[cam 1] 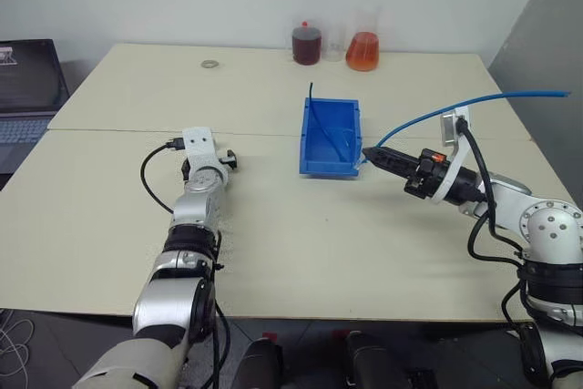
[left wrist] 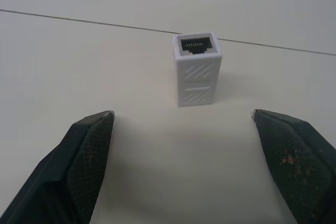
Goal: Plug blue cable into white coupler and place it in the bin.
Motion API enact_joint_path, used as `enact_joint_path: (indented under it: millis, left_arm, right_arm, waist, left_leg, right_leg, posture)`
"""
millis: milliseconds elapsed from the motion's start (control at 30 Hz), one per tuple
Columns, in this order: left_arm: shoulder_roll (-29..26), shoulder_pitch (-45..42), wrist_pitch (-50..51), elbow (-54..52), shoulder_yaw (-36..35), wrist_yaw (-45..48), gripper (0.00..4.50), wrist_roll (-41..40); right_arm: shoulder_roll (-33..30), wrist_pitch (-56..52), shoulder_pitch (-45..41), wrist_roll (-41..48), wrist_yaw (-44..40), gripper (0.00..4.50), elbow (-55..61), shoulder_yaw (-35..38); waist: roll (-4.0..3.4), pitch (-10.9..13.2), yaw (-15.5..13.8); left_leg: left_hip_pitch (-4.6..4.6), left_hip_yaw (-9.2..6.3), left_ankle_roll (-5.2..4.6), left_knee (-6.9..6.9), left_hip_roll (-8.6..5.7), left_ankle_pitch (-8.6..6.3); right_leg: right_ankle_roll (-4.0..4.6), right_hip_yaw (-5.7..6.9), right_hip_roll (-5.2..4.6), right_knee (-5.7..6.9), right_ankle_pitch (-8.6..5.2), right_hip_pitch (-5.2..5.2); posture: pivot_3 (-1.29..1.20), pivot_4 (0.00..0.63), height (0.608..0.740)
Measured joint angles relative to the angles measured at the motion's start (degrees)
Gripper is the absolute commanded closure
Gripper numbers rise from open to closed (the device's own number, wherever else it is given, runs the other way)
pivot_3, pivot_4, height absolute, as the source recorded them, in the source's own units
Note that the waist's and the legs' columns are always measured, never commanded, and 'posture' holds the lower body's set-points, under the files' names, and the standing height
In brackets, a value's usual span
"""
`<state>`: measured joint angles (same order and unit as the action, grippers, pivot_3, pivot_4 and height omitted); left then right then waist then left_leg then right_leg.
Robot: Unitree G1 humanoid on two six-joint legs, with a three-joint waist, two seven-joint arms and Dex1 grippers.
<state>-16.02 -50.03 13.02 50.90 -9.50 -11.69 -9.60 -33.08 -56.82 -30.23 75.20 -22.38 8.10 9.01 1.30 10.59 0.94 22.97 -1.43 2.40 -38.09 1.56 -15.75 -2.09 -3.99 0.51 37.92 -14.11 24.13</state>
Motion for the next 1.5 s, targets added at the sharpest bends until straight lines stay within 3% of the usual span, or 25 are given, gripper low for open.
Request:
enact_joint_path:
  millis: [267,400,800,1067,1200,1367,1500]
  left_arm:
    - [-1.6,-7.1,-7.7,15.6,-1.0,5.3,0.04,1.7]
    - [-1.8,-7.7,-9.8,17.8,-1.2,7.3,0.74,1.9]
    - [-3.1,-8.6,-10.1,20.1,-1.4,7.5,3.53,3.7]
    - [-4.0,-8.5,-9.6,19.9,-1.0,10.3,3.71,4.4]
    - [-6.6,-3.0,-6.1,9.5,4.6,27.7,3.71,5.4]
    - [-16.0,18.3,2.8,-28.4,13.1,57.9,3.71,-1.5]
    - [-17.8,23.9,6.6,-45.0,17.1,69.4,3.71,-6.9]
  right_arm:
    - [0.1,-0.3,0.0,-0.3,0.4,4.36,0.1,1.1]
    - [0.1,-0.3,0.0,-0.5,1.1,4.36,0.1,1.1]
    - [0.5,-1.0,0.2,-0.4,2.8,4.36,0.0,3.4]
    - [1.2,-1.3,0.1,-0.3,3.5,4.36,-0.5,3.4]
    - [0.7,-1.4,-0.7,-0.6,3.6,4.36,0.5,3.2]
    - [-2.2,-1.3,-1.9,-5.3,-0.9,4.36,3.7,0.3]
    - [-2.6,-0.6,-2.6,-10.7,-6.6,4.36,5.8,-5.2]
  waist:
    - [0.00,0.0,0.3]
    - [0.00,0.0,0.4]
    - [0.00,0.0,0.7]
    - [0.00,0.0,0.7]
    - [-0.01,0.0,0.8]
    - [-0.05,0.0,1.5]
    - [-0.05,0.0,0.7]
  left_leg:
    - [0.00,-0.01,0.00,0.01,0.00,0.00]
    - [0.00,-0.01,0.01,0.01,0.00,0.00]
    - [-0.01,-0.01,0.01,0.01,0.01,0.00]
    - [-0.01,-0.01,0.01,0.01,0.00,0.00]
    - [-0.02,-0.01,0.02,0.03,0.02,0.01]
    - [-0.04,0.01,0.05,0.11,0.12,0.02]
    - [-0.07,-0.07,0.02,-0.01,0.08,0.02]
  right_leg:
    - [0.00,0.03,0.00,0.02,0.00,0.00]
    - [0.00,0.03,-0.01,0.03,0.00,0.00]
    - [0.00,0.03,-0.01,0.08,0.01,0.02]
    - [0.00,0.03,-0.01,0.10,0.01,0.02]
    - [0.02,0.04,-0.01,0.13,0.01,0.03]
    - [0.19,-0.01,-0.04,0.19,-0.08,0.12]
    - [0.16,0.08,-0.01,0.20,-0.09,-0.01]
  posture:
    - [0.00,0.150,0.740]
    - [0.00,0.150,0.740]
    - [0.00,0.150,0.740]
    - [0.00,0.150,0.740]
    - [0.00,0.150,0.740]
    - [0.00,0.150,0.740]
    - [0.00,0.150,0.740]
